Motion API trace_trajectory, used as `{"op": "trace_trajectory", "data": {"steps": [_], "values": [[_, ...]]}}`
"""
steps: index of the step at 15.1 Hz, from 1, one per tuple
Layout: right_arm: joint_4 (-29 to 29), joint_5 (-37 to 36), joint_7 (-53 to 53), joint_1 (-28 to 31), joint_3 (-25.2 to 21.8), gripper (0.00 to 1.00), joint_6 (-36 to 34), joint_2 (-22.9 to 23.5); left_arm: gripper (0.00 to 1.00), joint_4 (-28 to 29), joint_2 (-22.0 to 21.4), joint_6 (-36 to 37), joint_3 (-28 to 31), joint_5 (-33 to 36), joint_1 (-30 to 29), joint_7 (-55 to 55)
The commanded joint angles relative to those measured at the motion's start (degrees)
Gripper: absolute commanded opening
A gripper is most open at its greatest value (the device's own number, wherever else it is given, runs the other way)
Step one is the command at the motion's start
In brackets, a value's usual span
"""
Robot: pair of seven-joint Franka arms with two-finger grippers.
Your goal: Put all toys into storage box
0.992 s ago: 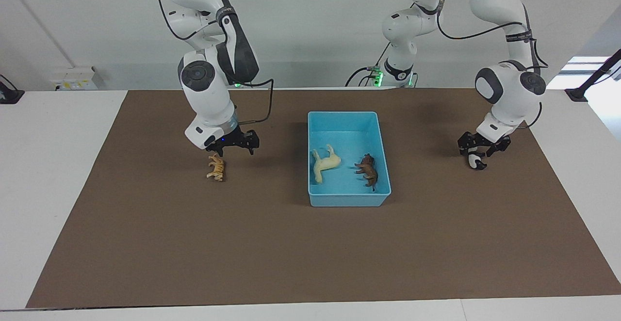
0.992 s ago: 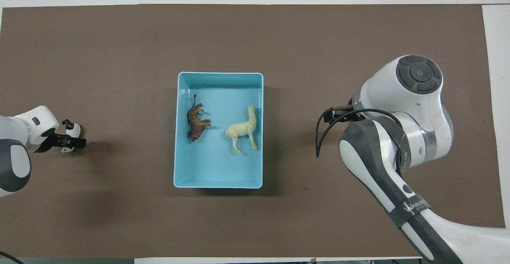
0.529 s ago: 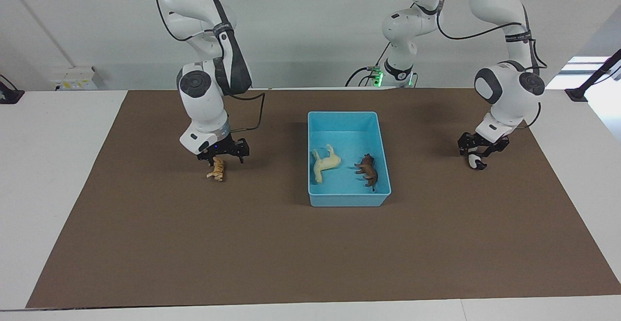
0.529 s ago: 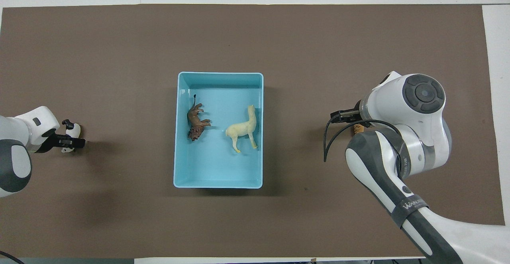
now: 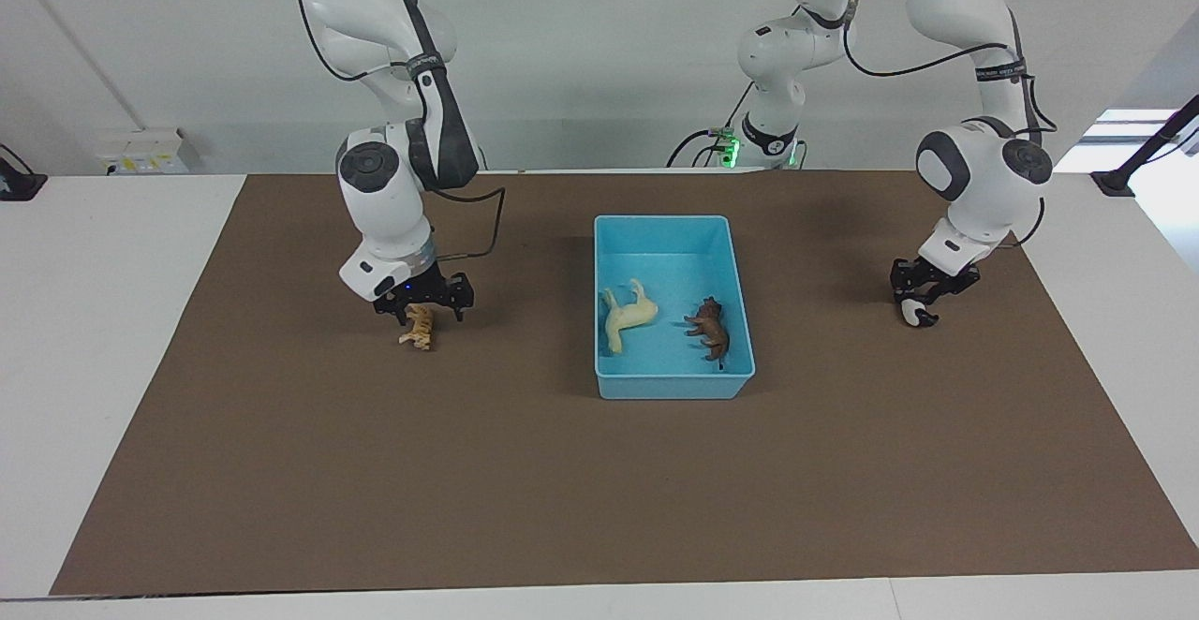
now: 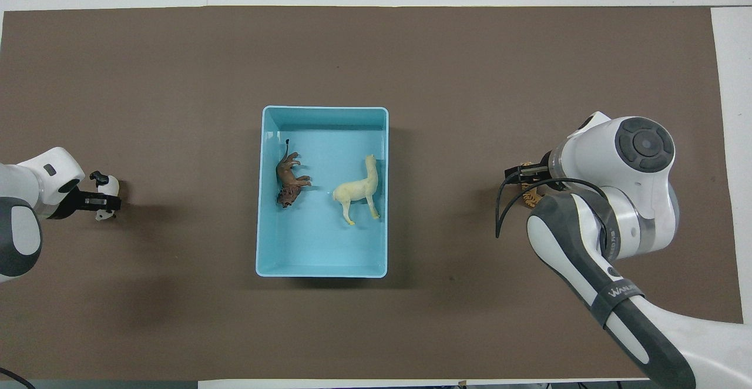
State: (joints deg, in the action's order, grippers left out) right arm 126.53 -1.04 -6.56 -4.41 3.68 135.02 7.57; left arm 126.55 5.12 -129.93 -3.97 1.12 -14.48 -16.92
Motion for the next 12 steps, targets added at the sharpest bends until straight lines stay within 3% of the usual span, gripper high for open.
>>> {"op": "trace_trajectory", "data": {"steps": [1,5,8,9,11,12], "values": [[2.83,-0.28,1.11,1.16,0.71,1.00,3.92,-0.45,0.11,-8.92,-0.90,13.25,-0.16,0.90,6.90,11.77],[4.86,-0.19,0.41,0.98,0.71,0.98,5.52,-0.80,0.13,-15.09,-2.57,21.99,-0.34,0.11,23.24,39.53],[4.86,-0.19,0.84,1.16,0.71,0.97,6.74,0.95,0.13,-18.53,-1.60,19.73,-0.51,-5.07,32.82,55.02],[4.86,-0.19,0.76,1.07,0.71,0.92,6.75,0.96,0.13,-17.92,-1.60,17.62,-0.60,-5.17,35.03,56.63],[4.78,-0.19,0.67,0.90,0.71,0.59,6.49,0.87,0.19,-15.99,-1.34,15.16,-0.60,-5.17,38.20,57.26],[4.78,-0.19,0.58,0.72,0.71,0.30,6.31,0.87,0.28,-15.28,-0.64,13.31,-0.60,-5.25,38.82,57.44]]}}
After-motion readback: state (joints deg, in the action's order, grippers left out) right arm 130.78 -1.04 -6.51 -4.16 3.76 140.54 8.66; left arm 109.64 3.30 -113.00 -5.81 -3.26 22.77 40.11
